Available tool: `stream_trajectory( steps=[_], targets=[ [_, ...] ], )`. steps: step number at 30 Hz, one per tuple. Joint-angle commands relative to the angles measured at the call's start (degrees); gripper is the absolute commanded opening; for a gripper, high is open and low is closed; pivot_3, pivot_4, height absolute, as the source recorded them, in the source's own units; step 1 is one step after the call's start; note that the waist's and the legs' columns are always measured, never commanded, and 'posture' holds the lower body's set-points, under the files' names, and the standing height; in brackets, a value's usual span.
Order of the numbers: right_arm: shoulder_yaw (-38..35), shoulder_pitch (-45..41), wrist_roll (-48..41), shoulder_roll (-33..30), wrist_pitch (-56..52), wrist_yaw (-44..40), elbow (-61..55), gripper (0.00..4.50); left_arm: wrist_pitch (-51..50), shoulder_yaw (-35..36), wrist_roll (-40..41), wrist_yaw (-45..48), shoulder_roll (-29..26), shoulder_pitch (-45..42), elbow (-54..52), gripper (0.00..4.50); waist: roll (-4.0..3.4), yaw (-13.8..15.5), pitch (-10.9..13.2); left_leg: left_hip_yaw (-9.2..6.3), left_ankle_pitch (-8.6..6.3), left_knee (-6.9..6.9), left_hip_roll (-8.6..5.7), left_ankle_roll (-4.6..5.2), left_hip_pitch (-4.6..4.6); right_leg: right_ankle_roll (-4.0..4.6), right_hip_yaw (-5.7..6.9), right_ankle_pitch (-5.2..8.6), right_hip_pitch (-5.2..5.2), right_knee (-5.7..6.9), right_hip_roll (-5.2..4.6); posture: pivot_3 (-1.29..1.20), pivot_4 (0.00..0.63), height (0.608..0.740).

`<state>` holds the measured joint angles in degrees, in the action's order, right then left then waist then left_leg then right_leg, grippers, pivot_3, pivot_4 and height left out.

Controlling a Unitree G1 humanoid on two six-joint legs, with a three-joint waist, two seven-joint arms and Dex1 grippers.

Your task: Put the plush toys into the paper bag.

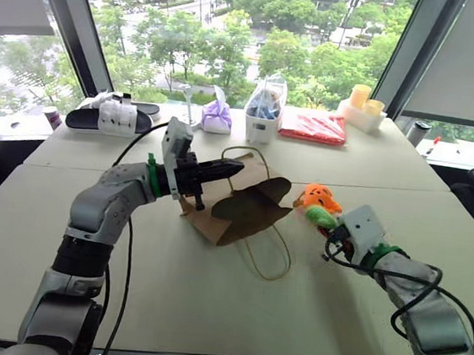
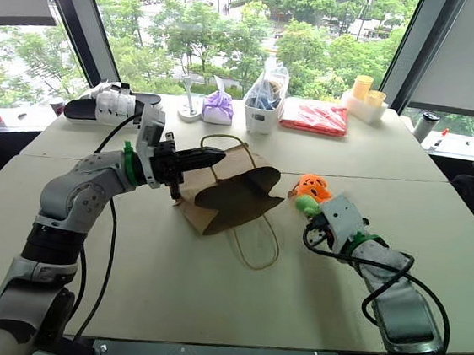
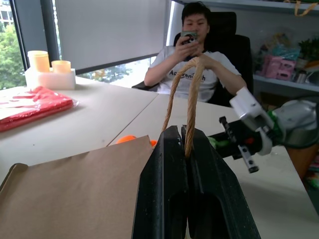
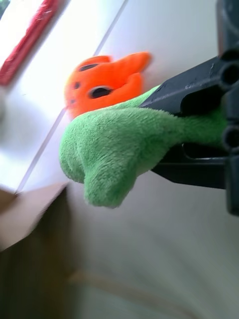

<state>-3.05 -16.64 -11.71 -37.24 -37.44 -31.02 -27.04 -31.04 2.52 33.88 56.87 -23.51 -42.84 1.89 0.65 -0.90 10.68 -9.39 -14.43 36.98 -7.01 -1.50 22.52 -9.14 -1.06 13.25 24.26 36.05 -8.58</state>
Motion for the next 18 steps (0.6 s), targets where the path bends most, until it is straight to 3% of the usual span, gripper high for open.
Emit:
stream_trajectory(
  steps=[1, 7, 12, 18],
  targets=[
    [3.37, -3.33, -4.89, -0.40, -4.53, -3.55, -9.42, 0.03, 0.32, 0.44, 0.58, 0.33, -0.28, -1.74, -0.28, 0.00, 0.01, 0.16, 0.00, -0.02, 0.00, 0.00, 0.02, 0.00, 0.00, 0.00, 0.01, 0.00, 0.00, 0.00, 0.00, 0.00, 0.150, 0.740],
    [13.77, -7.57, -1.13, 5.84, -3.24, -0.48, -6.28, 0.03, -0.34, 0.34, 1.06, 0.35, -0.09, -2.59, -0.52, 0.00, 0.07, 0.29, 0.00, -0.04, 0.00, 0.03, -0.01, 0.00, 0.01, 0.00, 0.03, 0.00, -0.04, -0.02, -0.05, 0.00, 0.150, 0.740],
    [18.63, -10.85, 4.00, 7.55, 1.59, -0.01, 0.51, 0.03, -2.21, 1.08, 2.74, -0.19, -0.06, -2.87, -1.66, 0.00, 0.07, 0.18, 0.00, -0.04, 0.00, 0.02, -0.03, -0.01, 0.01, 0.00, 0.03, 0.00, -0.01, 0.00, -0.03, 0.00, 0.150, 0.740],
    [26.58, -20.97, 13.61, 12.09, 11.85, 0.06, 16.66, 0.03, -6.45, 0.71, 5.68, 0.32, -1.15, -0.94, -6.16, 0.00, 0.06, -0.44, 0.00, -0.01, 0.02, -0.03, -0.03, -0.03, 0.00, 0.01, 0.01, 0.00, 0.08, 0.04, 0.01, 0.00, 0.150, 0.740]
  ],
)
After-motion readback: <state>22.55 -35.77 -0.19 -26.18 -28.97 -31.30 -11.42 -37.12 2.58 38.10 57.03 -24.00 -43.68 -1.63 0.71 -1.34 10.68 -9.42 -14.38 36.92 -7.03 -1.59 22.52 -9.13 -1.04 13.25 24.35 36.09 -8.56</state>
